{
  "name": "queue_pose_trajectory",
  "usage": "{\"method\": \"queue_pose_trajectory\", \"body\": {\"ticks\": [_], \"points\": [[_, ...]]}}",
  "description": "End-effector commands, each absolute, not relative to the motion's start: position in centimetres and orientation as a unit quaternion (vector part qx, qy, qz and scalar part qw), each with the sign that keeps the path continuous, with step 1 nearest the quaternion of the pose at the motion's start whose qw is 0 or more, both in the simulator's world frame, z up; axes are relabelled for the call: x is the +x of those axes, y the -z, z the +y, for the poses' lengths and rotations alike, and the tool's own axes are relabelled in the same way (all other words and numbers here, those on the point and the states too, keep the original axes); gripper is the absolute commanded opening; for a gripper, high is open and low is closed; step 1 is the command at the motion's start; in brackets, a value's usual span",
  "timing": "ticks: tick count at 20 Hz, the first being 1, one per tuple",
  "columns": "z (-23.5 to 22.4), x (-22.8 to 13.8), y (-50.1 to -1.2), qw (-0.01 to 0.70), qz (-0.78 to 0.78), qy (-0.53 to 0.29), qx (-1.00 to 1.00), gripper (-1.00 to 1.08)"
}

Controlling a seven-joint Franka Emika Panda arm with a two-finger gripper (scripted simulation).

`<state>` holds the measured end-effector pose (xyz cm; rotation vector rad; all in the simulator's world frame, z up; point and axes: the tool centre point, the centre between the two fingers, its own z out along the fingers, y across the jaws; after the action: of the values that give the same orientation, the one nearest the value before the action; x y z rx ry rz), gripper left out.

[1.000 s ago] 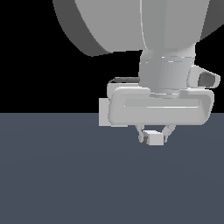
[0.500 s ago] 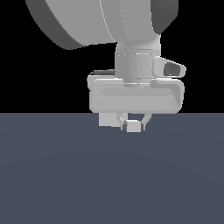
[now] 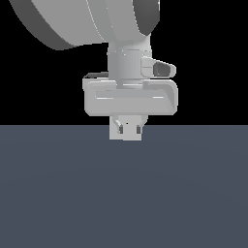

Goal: Plug the charger into the wall socket.

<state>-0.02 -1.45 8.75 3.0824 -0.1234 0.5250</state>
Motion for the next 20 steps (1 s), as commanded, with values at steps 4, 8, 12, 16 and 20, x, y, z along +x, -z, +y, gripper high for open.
{"method": "queue_pose_trajectory", "body": {"ticks": [4,8,12,16,20], "points": [[-0.2,1.0,-9.6,0.009,-0.053,-0.167,0.985,-1.00],[0.4,1.5,-9.9,0.010,-0.059,-0.166,0.984,-1.00],[0.6,1.7,-10.0,0.011,-0.060,-0.166,0.984,-1.00],[0.6,1.6,-10.0,0.010,-0.060,-0.166,0.984,-1.00],[0.6,1.9,-10.0,0.010,-0.060,-0.166,0.984,-1.00]]}}
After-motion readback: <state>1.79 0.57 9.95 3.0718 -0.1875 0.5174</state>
